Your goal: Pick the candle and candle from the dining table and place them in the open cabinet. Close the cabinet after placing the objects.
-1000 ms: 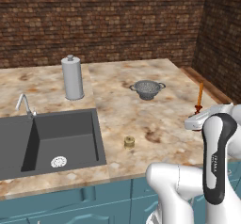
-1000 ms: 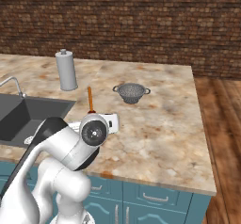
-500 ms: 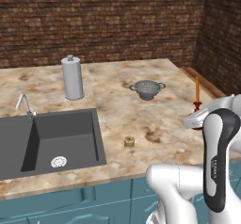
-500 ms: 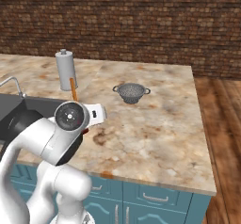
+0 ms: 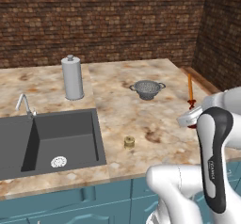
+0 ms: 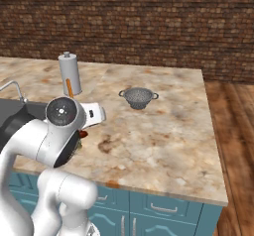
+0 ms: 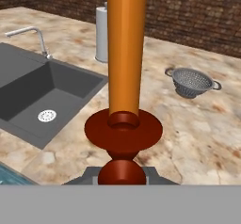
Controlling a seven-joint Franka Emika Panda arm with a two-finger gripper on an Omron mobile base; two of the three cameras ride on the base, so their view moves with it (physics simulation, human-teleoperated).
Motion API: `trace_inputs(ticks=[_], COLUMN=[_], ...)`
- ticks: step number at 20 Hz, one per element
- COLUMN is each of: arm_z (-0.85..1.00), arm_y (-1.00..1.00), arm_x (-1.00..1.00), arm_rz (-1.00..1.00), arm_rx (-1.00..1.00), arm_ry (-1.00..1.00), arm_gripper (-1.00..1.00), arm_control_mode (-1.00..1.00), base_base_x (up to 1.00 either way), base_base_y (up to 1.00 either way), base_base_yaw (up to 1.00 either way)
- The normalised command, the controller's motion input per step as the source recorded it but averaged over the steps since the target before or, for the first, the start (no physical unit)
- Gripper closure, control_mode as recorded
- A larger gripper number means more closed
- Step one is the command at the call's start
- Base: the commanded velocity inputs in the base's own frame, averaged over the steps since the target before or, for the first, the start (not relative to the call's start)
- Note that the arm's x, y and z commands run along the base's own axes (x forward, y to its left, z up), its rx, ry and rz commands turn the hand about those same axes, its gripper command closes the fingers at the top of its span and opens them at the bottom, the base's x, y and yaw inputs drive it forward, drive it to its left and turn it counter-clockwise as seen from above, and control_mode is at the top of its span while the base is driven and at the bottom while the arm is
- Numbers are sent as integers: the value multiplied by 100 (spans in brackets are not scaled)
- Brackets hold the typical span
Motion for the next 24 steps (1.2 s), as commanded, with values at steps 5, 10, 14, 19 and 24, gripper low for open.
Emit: trace_inputs(ticks=[5, 10, 14, 19, 24], arm_z=[-1, -1, 0, 0, 0], arm_y=[1, 0, 0, 0, 0], arm_x=[0, 0, 0, 0, 0], arm_rz=[0, 0, 0, 0, 0], arm_rx=[-5, -1, 0, 0, 0], arm_ry=[0, 0, 0, 0, 0], arm_gripper=[100, 100, 100, 100, 100], arm_control_mode=[-100, 100, 100, 100, 100], base_base_x=[0, -8, -30, -35, -51], base_base_y=[0, 0, 0, 0, 0], base_base_yaw=[0, -2, -12, -14, -23])
